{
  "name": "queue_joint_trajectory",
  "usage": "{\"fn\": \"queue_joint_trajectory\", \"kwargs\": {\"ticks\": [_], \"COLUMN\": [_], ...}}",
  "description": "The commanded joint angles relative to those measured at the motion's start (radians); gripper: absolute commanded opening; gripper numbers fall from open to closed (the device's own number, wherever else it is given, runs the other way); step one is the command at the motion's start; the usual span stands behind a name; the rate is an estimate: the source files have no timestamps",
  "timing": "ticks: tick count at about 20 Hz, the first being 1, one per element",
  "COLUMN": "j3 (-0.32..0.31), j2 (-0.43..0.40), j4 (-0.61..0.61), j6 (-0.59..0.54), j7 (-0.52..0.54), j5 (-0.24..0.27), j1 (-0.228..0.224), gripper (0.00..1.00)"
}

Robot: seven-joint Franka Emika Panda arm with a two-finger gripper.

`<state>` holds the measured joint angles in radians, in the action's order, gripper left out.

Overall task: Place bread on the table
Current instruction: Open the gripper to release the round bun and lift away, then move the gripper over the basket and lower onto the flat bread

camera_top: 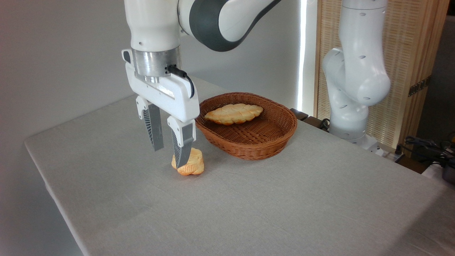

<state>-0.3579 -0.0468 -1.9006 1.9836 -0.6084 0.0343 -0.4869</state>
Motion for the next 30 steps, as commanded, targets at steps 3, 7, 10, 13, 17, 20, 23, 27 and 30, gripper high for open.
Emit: {"fn": "queue_joint_trajectory", "kwargs": {"ticks": [3, 7, 10, 13, 17, 20, 23, 27, 30], "j3": [0.000, -0.001, -0.001, -0.001, -0.001, -0.001, -0.001, 0.000, 0.000], "j2": [-0.105, -0.172, -0.202, -0.223, -0.237, -0.257, -0.269, -0.271, -0.271], "j4": [-0.069, -0.132, -0.155, -0.195, -0.230, -0.245, -0.270, -0.294, -0.321], "j6": [-0.052, -0.135, -0.183, -0.204, -0.226, -0.256, -0.284, -0.284, -0.282], "j7": [-0.008, -0.008, -0.008, -0.008, -0.008, -0.008, -0.008, -0.010, -0.010], "j5": [0.009, 0.009, 0.009, 0.009, 0.009, 0.009, 0.009, 0.009, 0.009], "j1": [-0.082, -0.130, -0.163, -0.203, -0.275, -0.324, -0.363, -0.420, -0.458], "gripper": [1.00, 1.00, 1.00, 1.00, 1.00, 1.00, 1.00, 1.00, 1.00]}}
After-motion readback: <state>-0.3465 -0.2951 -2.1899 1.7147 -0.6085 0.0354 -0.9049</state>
